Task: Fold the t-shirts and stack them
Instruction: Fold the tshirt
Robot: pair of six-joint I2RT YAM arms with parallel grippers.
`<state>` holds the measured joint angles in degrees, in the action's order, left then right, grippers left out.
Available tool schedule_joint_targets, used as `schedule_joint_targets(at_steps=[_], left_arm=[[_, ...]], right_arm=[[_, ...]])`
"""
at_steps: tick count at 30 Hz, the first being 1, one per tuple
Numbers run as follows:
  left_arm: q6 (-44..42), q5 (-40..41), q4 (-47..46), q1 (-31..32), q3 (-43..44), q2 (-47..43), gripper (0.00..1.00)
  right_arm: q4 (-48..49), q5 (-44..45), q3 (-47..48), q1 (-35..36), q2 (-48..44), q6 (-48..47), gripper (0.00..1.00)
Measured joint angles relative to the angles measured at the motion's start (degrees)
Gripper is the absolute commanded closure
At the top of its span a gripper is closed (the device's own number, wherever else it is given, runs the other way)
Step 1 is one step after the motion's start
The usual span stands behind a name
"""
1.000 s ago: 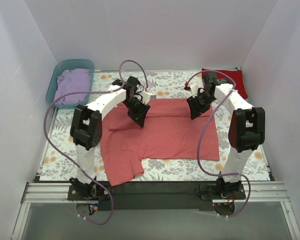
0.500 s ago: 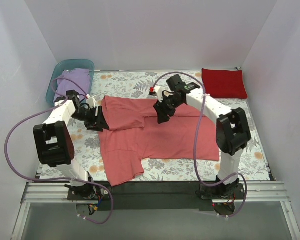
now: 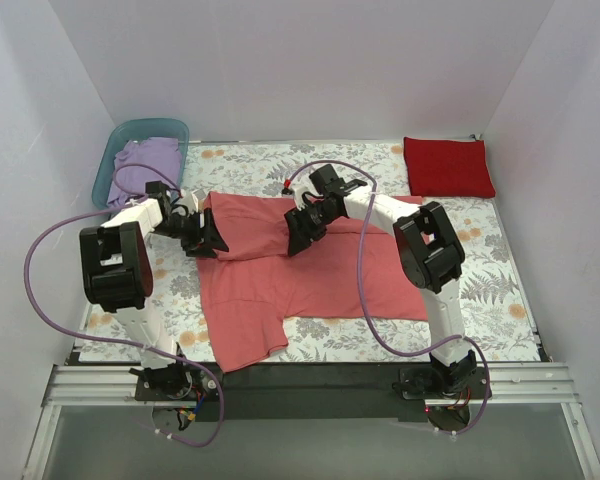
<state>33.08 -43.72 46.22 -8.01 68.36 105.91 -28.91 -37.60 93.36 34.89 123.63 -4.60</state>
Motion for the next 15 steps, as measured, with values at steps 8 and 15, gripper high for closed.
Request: schedule_joint_targets(at_steps=[8, 15], left_arm=[[1.9, 1.2, -2.6, 2.8, 0.0, 2.4, 0.46], [2.7, 1.5, -1.6, 3.6, 0.3, 2.4, 0.67]], right_arm=[[3.2, -2.2, 2.1, 0.3, 4.0, 4.5, 0.32], [3.7, -3.8, 2.1, 0.9, 4.4, 6.3, 0.64]])
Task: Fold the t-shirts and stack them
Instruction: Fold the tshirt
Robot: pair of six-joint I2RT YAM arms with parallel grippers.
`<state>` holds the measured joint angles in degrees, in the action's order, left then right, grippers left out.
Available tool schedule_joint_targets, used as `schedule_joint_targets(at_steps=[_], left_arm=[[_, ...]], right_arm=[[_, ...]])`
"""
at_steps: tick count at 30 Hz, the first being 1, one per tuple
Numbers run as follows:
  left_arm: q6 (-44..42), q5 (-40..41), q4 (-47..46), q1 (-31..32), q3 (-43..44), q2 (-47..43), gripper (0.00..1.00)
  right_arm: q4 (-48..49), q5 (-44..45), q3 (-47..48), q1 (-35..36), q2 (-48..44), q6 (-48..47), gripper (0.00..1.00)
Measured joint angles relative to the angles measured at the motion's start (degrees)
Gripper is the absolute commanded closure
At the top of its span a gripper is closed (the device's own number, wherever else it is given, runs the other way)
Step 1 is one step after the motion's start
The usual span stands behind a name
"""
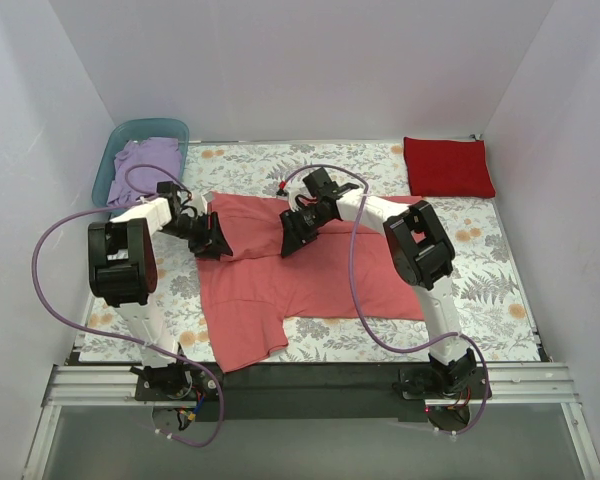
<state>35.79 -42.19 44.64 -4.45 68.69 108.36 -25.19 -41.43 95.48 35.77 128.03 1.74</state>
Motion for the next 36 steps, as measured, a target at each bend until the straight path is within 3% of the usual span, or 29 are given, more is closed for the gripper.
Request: schedule_joint_targets(at_steps=[2, 6, 13, 20, 21, 24, 25, 26, 29, 36], left_arm=[[0.3, 0.7, 2.0, 0.1, 1.2, 0.2, 0.72], [0.6, 1.8, 5.5, 0.1, 4.5, 0.9, 0.76], [2.1, 4.2, 11.0, 0.1, 9.2, 3.0, 0.89], [2.9, 5.8, 13.4, 0.1, 9.7, 6.6, 0.91], [3.1, 6.3, 13.6, 0.1, 9.7, 6.9, 0.90], [3.3, 7.8, 13.6, 0.1, 9.7, 7.1, 0.74], [3.5, 8.2, 13.6, 0.1, 9.7, 7.1, 0.67], [3.7, 8.8, 13.5, 0.1, 9.7, 7.1, 0.59], [3.9, 10.8, 12.9, 0.1, 9.7, 6.8, 0.56], [3.4, 12.2, 11.1, -0.2, 9.7, 4.5, 0.56]], right_arm=[[0.1, -0.7, 0.0, 0.0, 0.0, 0.3, 0.72], [0.2, -1.6, 0.0, 0.2, 0.0, 0.8, 0.98], [1.2, -2.9, -1.3, 0.1, -0.5, 0.9, 0.99], [2.1, -4.2, -2.9, -0.1, -1.9, 0.9, 0.99], [2.4, -4.4, -3.3, -0.1, -2.1, 0.9, 0.99], [2.8, -4.9, -4.9, -0.1, -2.8, 0.7, 0.99], [2.8, -4.8, -5.6, -0.1, -3.1, 0.4, 0.93], [2.7, -4.6, -6.3, -0.1, -3.4, 0.2, 0.75], [1.8, -3.3, -7.0, -0.1, -3.9, -1.1, 0.60], [-3.9, 0.9, -7.3, -0.8, -10.0, -7.3, 0.59]])
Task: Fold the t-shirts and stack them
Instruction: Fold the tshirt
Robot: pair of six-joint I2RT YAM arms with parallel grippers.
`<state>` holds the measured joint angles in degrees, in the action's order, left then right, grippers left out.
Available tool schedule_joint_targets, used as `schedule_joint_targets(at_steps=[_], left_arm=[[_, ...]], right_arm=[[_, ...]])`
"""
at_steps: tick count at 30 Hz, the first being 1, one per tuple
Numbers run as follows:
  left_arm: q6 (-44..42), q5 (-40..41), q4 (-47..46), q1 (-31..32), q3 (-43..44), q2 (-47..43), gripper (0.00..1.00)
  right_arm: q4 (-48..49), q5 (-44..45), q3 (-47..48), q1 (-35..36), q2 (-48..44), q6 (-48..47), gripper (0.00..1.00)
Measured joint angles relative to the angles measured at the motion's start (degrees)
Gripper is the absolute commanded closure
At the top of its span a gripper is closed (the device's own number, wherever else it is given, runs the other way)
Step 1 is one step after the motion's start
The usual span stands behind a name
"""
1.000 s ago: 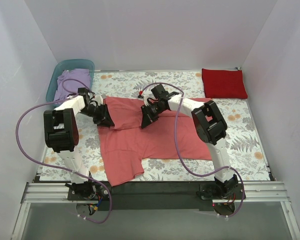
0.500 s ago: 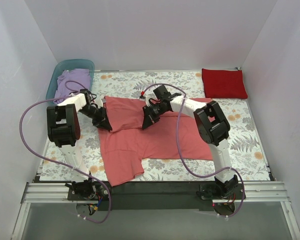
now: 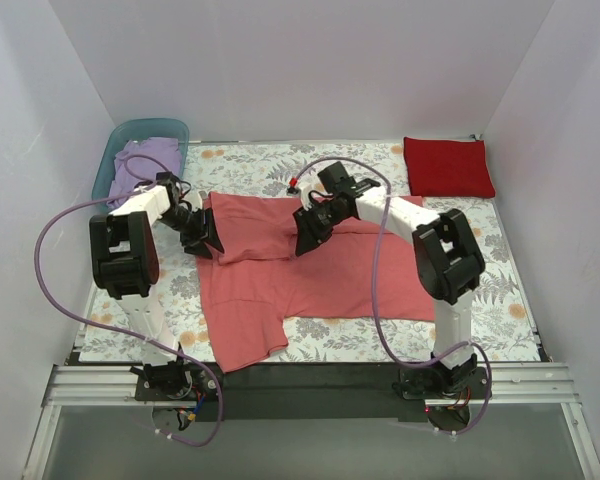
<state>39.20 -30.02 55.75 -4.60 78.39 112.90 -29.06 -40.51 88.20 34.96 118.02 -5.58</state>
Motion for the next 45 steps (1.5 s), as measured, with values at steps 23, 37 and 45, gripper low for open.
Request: schedule_joint_targets(at_steps=[23, 37, 45], left_arm=[[1.0, 9.6, -7.9, -4.3, -4.7, -2.6, 0.57], [-2.3, 3.9, -10.5, -0.3, 2.9, -6.0, 0.69], [-0.4, 5.4, -14.6, 4.5, 6.8, -0.1, 0.73]], right_arm=[[-9.5, 32.8, -19.4, -27.5, -12.7, -20.2, 0.60], [-9.5, 27.9, -12.3, -27.7, -14.8, -21.4, 0.67], [-5.4, 28.9, -2.7, -27.8, -6.8, -20.0, 0.71]])
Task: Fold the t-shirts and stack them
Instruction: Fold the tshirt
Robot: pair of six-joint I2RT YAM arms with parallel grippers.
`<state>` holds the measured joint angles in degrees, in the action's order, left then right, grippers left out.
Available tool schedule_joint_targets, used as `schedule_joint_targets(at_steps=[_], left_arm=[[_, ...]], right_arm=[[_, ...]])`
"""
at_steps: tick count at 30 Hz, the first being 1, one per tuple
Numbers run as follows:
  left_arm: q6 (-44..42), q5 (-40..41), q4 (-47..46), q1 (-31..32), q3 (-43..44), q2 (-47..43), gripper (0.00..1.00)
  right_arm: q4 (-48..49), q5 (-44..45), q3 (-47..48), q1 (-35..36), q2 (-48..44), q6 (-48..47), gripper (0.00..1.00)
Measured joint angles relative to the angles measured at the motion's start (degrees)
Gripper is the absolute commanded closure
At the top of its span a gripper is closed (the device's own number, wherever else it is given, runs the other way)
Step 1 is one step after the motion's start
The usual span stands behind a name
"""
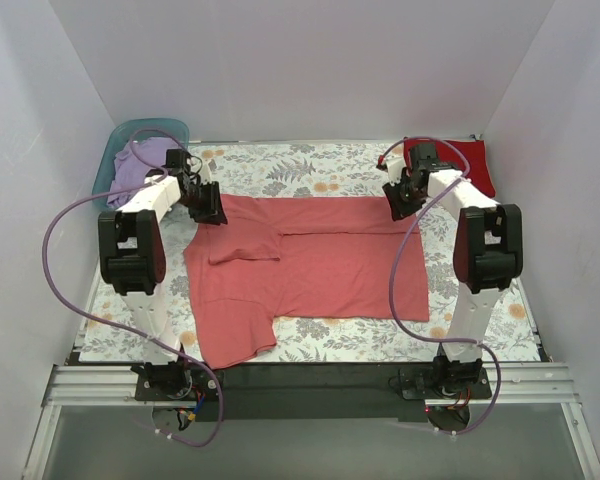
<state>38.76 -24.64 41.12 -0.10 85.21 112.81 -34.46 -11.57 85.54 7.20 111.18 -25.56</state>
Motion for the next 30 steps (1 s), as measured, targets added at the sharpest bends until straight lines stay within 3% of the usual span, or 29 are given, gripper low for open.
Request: schedule_joint_targets(at_steps=[5, 19, 24, 27, 30], left_arm=[[1.2, 1.5, -0.6, -0.4, 1.6, 6.3, 0.74], [4.5, 2.0, 0.9, -1.4, 14.2, 15.6, 0.80], [4.2, -0.3, -0.4, -2.1, 13.1, 15.0, 0.66], [3.1, -3.5, -1.1, -2.7, 11.0, 13.1, 0.59], [0.4, -7.1, -0.2, -3.1, 10.8, 10.5, 0.48]], right_arm=[[0.9, 2.6, 1.0, 0.0, 7.1, 0.0, 0.71], [3.1, 3.9, 17.3, 0.0, 18.1, 0.1, 0.69], [3.7, 2.8, 19.3, -0.1, 19.4, 1.3, 0.59], [3.7, 1.5, 19.2, -0.3, 19.1, 1.8, 0.42], [2.6, -0.5, 17.0, -0.3, 15.8, 1.5, 0.18]])
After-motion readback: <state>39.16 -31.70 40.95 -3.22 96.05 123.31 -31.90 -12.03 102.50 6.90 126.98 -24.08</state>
